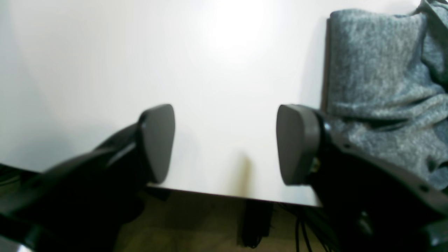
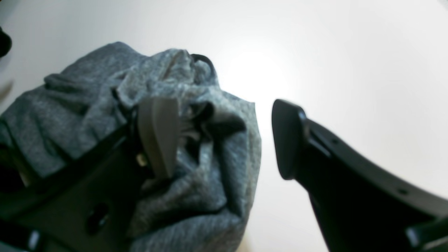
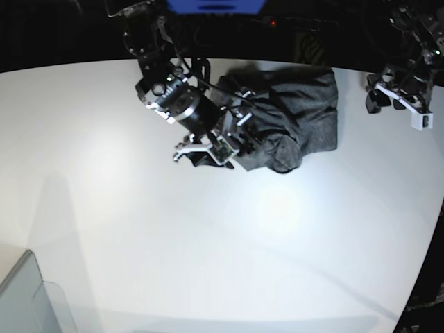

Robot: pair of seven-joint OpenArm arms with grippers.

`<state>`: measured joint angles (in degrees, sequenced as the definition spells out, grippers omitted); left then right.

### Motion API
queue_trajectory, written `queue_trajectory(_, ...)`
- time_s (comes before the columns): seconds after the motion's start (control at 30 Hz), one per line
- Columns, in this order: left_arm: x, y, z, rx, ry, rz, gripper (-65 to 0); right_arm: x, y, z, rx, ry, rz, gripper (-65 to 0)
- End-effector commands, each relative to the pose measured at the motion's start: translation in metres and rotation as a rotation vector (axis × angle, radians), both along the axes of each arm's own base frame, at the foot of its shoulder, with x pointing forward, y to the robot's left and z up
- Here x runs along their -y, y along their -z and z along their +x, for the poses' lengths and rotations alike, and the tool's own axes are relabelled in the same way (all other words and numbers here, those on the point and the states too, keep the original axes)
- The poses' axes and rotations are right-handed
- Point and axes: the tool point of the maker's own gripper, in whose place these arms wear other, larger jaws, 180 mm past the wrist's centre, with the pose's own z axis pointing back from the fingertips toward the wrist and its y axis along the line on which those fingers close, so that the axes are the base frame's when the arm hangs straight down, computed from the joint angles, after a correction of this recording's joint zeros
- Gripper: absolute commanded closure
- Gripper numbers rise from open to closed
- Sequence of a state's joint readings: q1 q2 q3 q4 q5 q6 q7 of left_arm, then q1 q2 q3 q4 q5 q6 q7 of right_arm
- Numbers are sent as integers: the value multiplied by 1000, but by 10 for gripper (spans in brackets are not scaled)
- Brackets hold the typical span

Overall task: Layout the t-shirt on the table in an organized manner, then fold the t-shirt properly
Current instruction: 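Fold the held strip end with the right gripper over the shirt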

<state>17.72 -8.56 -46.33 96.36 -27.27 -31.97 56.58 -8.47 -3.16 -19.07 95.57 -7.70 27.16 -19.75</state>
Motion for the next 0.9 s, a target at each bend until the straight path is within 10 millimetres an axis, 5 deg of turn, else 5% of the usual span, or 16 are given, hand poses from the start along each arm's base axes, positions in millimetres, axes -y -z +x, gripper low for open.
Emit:
queue_trajectory(0.0,-5,-11,7,41,5,17,-437,-6,-16,5,44,-6,46,-418)
queue_trajectory(0.2,-4,-10,5,38,3,13,-437,-20,-22,-1,57,-50,56,-353)
queue_trajectory(0.37,-4,-9,4,37,1,12,-437,-43,-17,-26,48,-193,41,-236)
queue_trajectory(0.63,-14,-10,-4,34,-43,15,-437,-46,-16,-29,45,-207,42,0)
queue_trajectory(0.87,-33,-17,-14,54,-128,28,-437,-47,-18,-33,44,-209,49,0)
